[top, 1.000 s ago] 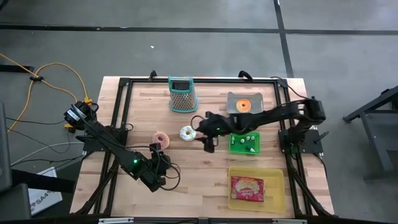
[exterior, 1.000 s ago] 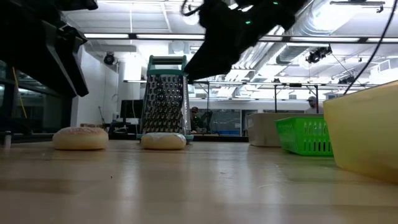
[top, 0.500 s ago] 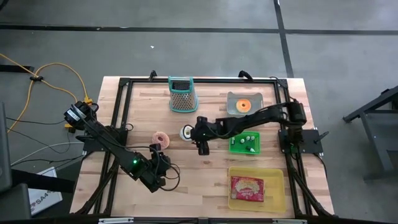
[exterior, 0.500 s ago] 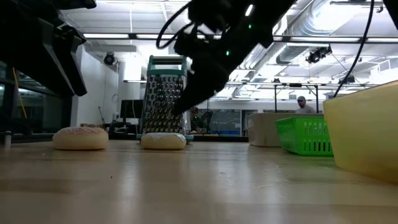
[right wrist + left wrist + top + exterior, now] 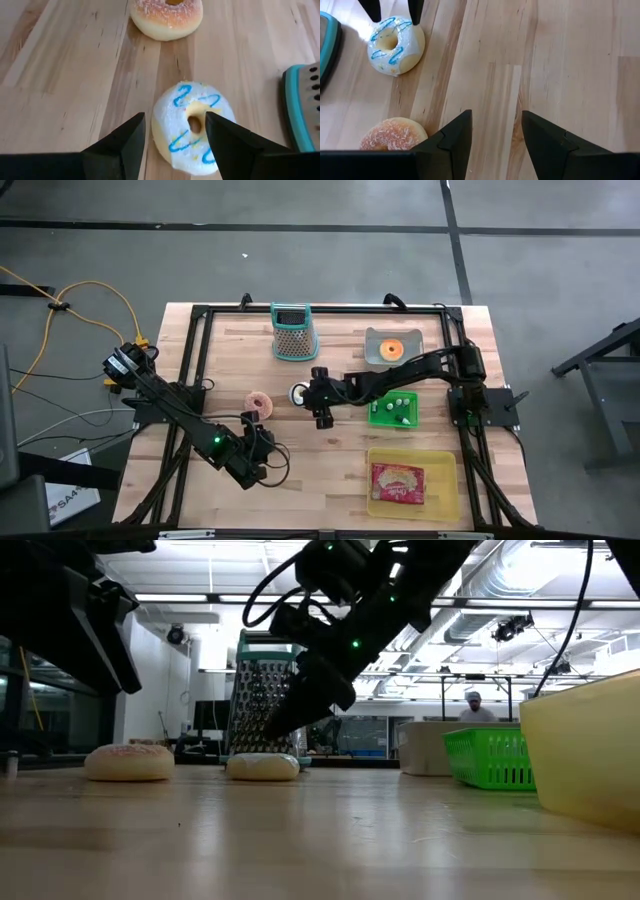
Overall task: Pick & Place Food Item
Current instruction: Put the white donut into the gray bin, then put the pink donut into the gray bin
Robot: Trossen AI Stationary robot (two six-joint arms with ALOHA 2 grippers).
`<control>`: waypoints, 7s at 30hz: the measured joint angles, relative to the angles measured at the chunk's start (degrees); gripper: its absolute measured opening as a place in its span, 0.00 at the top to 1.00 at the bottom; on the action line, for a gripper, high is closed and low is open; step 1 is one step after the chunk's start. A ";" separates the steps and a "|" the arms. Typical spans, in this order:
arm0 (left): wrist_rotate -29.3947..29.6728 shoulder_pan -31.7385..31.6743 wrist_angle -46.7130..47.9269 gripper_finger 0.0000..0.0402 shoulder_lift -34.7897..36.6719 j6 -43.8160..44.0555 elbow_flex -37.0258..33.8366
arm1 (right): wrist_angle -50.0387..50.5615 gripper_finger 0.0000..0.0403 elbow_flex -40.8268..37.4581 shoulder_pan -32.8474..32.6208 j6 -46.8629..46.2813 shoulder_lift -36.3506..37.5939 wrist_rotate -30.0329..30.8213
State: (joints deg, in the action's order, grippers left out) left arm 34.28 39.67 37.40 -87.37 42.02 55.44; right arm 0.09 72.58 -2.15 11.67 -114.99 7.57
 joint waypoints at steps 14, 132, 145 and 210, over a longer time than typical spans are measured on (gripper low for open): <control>0.04 -0.01 -0.47 0.59 0.02 -0.15 0.00 | -6.63 0.52 0.02 0.94 2.05 -4.44 -0.58; -1.55 -0.01 -1.29 0.59 0.00 -1.63 0.00 | 31.70 0.68 -24.52 26.67 -40.40 36.64 8.50; -1.53 -0.01 -1.28 0.59 0.00 -1.46 0.00 | 31.20 0.56 -24.52 26.64 -40.40 36.64 8.38; -22.49 -25.45 6.92 0.59 23.36 -14.66 -11.72 | 7.88 0.56 -24.50 2.76 -35.83 37.64 -3.12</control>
State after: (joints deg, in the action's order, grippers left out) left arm 11.79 14.21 44.32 -64.01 27.36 43.72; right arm 7.97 48.07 0.61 -24.16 -77.34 4.45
